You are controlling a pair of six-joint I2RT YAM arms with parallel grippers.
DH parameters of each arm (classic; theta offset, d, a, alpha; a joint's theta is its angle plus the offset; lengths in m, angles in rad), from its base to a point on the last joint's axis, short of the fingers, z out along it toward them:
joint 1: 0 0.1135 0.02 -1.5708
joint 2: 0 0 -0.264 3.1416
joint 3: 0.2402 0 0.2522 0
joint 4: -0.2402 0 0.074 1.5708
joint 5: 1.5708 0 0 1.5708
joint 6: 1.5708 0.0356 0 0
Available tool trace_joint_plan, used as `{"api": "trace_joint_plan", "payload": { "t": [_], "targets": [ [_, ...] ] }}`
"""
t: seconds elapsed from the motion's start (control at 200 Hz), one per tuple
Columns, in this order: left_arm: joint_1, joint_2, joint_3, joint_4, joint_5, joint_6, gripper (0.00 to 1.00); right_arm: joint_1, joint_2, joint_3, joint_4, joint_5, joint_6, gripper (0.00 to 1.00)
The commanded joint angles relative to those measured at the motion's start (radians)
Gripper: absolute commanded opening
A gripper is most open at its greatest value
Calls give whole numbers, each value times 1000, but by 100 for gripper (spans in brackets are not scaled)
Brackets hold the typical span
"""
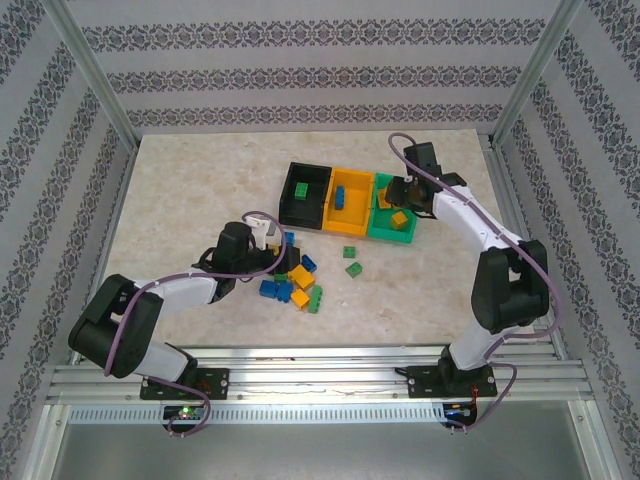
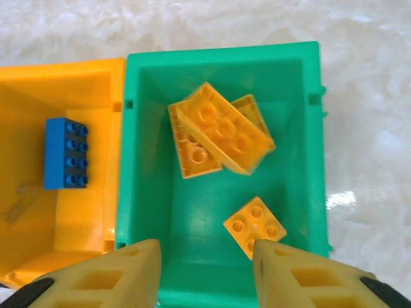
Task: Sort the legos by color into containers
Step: Place the lego in the container, then pick up the lego from the center of the table.
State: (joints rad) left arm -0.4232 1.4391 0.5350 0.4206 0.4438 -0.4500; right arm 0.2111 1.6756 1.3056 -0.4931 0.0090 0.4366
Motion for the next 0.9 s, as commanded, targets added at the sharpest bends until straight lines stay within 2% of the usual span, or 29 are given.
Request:
{"api": "trace_joint_plan", "payload": {
  "t": [0.0,0.38,0.58,0.665,0.894],
  "targets": [
    [18,-1,1,34,2,7,81,21,-8,-20,17,-57,-13,43],
    [20,53,8,67,32,-14,81,71,-116,-222,65,-76,-53,44],
    [24,67,18,54,32,-9,81,137,-161,-281,83,-1,-120,44],
    [28,63,23,38,30,-2,81,149,-168,-308,120,-5,-132,44],
    [35,8,30,-48,-52,62,81,205,-167,-362,220,-8,-181,45]
  ]
}}
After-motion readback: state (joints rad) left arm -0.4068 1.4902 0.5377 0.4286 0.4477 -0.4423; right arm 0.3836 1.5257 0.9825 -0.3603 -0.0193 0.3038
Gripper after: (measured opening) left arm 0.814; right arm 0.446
